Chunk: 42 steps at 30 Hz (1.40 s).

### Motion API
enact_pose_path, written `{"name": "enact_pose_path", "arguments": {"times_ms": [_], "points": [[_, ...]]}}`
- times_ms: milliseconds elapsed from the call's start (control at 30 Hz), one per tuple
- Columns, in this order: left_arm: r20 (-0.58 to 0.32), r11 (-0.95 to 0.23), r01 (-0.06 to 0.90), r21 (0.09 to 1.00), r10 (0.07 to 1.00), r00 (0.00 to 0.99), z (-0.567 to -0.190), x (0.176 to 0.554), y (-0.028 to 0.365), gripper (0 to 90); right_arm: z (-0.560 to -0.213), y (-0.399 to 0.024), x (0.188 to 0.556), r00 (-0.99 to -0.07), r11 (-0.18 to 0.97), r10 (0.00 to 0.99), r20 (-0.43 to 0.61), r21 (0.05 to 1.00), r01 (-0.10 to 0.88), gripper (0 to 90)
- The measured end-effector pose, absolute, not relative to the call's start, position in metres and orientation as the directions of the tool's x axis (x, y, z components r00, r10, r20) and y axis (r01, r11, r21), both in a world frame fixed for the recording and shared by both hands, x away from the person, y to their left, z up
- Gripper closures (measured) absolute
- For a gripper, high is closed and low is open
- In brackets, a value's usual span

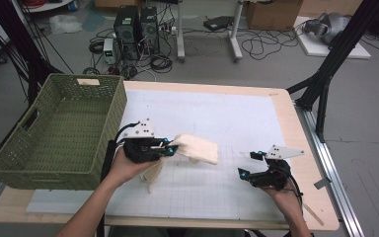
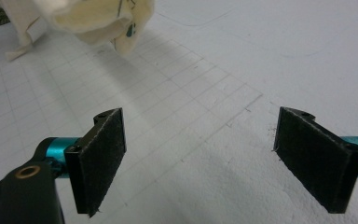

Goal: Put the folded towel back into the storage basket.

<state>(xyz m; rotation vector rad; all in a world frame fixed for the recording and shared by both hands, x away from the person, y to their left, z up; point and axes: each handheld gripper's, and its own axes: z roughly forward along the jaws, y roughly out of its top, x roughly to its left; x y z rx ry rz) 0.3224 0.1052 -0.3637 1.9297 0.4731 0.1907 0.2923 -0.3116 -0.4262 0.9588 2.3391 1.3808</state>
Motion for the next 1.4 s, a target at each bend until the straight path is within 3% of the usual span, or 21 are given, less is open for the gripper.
{"name": "enact_pose_path", "arguments": {"times_ms": [1400], "points": [[-0.034, -0.249, 0.189, 0.950, 0.518, 0.855, -0.315, 0.308, 0.150, 79.8, -0.426, -0.309, 0.295, -0.755, 0.340, 0.648, 0.097, 0.850, 0.401, 16.2]]}}
